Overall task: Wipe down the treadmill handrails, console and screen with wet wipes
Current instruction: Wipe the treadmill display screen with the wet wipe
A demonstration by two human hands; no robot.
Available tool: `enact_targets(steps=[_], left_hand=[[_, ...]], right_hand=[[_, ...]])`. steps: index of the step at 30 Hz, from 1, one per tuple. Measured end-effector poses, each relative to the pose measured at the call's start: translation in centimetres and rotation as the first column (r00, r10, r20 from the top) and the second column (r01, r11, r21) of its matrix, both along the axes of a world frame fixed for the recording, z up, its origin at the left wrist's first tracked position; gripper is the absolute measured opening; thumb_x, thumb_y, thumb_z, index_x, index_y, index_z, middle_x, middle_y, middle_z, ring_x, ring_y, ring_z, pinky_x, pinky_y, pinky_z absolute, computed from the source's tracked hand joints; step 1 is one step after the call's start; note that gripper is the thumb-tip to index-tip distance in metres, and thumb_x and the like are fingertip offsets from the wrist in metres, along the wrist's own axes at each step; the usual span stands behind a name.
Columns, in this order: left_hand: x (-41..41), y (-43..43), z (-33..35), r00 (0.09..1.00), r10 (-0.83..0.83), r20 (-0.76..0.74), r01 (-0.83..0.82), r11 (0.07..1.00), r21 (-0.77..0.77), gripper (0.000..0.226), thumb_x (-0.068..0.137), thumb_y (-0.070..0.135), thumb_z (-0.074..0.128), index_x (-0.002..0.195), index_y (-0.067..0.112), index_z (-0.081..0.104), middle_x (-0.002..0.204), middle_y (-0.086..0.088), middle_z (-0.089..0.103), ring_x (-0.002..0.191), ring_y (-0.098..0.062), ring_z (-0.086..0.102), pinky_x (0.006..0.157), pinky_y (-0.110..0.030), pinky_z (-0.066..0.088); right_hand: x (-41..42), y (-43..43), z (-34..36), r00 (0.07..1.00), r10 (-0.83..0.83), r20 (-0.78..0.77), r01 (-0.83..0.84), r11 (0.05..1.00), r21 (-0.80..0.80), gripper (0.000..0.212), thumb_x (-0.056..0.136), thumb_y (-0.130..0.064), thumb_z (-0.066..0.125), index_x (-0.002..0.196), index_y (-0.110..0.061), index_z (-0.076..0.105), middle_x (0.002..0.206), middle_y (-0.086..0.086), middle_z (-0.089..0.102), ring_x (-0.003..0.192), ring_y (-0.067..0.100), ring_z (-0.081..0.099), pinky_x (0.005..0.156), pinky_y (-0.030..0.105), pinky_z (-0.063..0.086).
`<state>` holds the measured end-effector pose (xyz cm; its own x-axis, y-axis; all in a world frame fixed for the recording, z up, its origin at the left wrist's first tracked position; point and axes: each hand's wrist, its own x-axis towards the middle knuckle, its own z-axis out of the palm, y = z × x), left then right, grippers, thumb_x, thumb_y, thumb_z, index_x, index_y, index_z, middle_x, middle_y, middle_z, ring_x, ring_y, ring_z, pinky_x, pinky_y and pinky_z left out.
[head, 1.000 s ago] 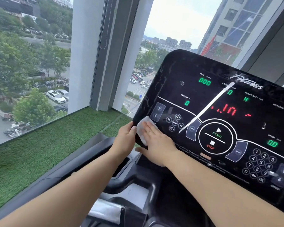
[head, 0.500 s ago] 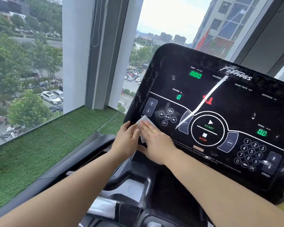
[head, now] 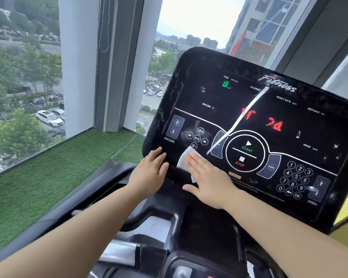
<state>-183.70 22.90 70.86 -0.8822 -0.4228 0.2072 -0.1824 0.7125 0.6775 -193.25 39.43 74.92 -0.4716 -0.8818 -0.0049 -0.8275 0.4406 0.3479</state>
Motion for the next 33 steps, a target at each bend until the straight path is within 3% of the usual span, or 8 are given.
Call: enact_targets(steps=[2,7,12,17,21,25,29,33], left_hand=[[-0.2,0.4,0.1,1.000,0.014,-0.017,-0.013,1.000,0.016,0.047,0.102,0.035,0.031,0.146,0.021,0.033,0.157,0.008,0.016,0.144,-0.014,0.014,0.114,-0.028,0.014],[-0.8,2.6,0.9,0.998,0.041,-0.043,-0.040,0.999,0.028,0.047,0.101,0.036,0.033,0.145,0.021,0.035,0.156,0.001,0.018,0.144,-0.019,0.011,0.114,-0.031,0.011],[-1.5,4.5,0.9,0.995,-0.025,-0.098,0.014,0.994,-0.105,0.046,0.100,0.037,0.036,0.143,0.020,0.039,0.153,-0.001,0.025,0.141,-0.019,0.017,0.113,-0.028,0.010],[-1.5,4.9,0.4,0.998,-0.042,-0.047,0.034,0.988,-0.150,0.069,0.083,0.050,0.016,0.140,0.021,0.044,0.150,-0.007,0.032,0.138,-0.026,0.024,0.115,-0.037,0.005],[-1.7,5.0,0.6,0.999,-0.032,-0.037,0.025,0.982,-0.186,0.072,0.082,0.051,0.016,0.142,0.019,0.041,0.149,-0.007,0.034,0.136,-0.026,0.027,0.115,-0.039,0.009],[-1.9,5.3,0.4,0.999,-0.041,-0.029,0.032,0.969,-0.243,0.054,0.097,0.043,0.027,0.144,0.018,0.038,0.152,-0.004,0.028,0.139,-0.023,0.025,0.116,-0.039,0.002],[-1.7,4.6,-0.1,0.998,-0.061,-0.011,0.056,0.961,-0.269,0.075,0.085,0.055,0.012,0.145,0.017,0.034,0.153,0.000,0.026,0.140,-0.020,0.025,0.116,-0.030,0.001],[-1.8,4.1,-0.2,0.995,-0.095,-0.036,0.085,0.970,-0.229,0.083,0.078,0.056,0.008,0.145,0.014,0.034,0.152,0.000,0.030,0.138,-0.020,0.029,0.115,-0.028,0.007]], right_hand=[[-0.2,-0.3,0.0,0.999,-0.006,-0.036,0.007,1.000,0.027,0.113,0.061,-0.075,-0.032,0.151,-0.013,-0.004,0.150,-0.005,-0.024,0.137,0.008,-0.027,0.112,0.025,-0.016],[-0.1,1.2,0.0,0.999,-0.015,-0.035,0.017,0.999,0.047,0.095,0.075,-0.069,-0.013,0.152,-0.013,-0.004,0.158,-0.002,-0.016,0.141,0.008,-0.023,0.112,0.026,-0.016],[-0.2,4.1,-0.5,0.997,-0.072,-0.028,0.073,0.997,0.024,0.112,0.062,-0.075,-0.030,0.151,-0.012,-0.003,0.150,-0.004,-0.022,0.139,0.009,-0.025,0.111,0.026,-0.018],[1.1,0.9,-0.8,0.994,-0.076,0.080,0.083,0.992,-0.099,0.094,0.077,-0.070,-0.006,0.150,-0.011,-0.008,0.153,-0.003,-0.022,0.137,0.007,-0.028,0.115,0.026,-0.015],[0.8,0.8,-1.6,0.992,-0.080,0.099,0.094,0.985,-0.143,0.101,0.069,-0.069,-0.010,0.152,-0.013,0.001,0.158,-0.003,-0.012,0.134,0.002,-0.025,0.113,0.022,-0.015],[0.2,4.1,-1.6,0.993,-0.112,0.042,0.116,0.988,-0.101,0.108,0.067,-0.077,-0.021,0.152,-0.014,0.000,0.155,-0.006,-0.017,0.134,0.004,-0.028,0.111,0.024,-0.016],[0.2,5.7,-1.9,0.986,-0.163,0.034,0.166,0.980,-0.109,0.117,0.057,-0.075,-0.039,0.150,-0.012,-0.006,0.148,-0.007,-0.023,0.135,0.008,-0.028,0.111,0.025,-0.016],[0.6,2.8,-1.7,0.991,-0.109,0.077,0.118,0.985,-0.128,0.107,0.067,-0.077,-0.019,0.151,-0.012,-0.004,0.158,-0.001,-0.014,0.135,0.006,-0.026,0.112,0.024,-0.015]])
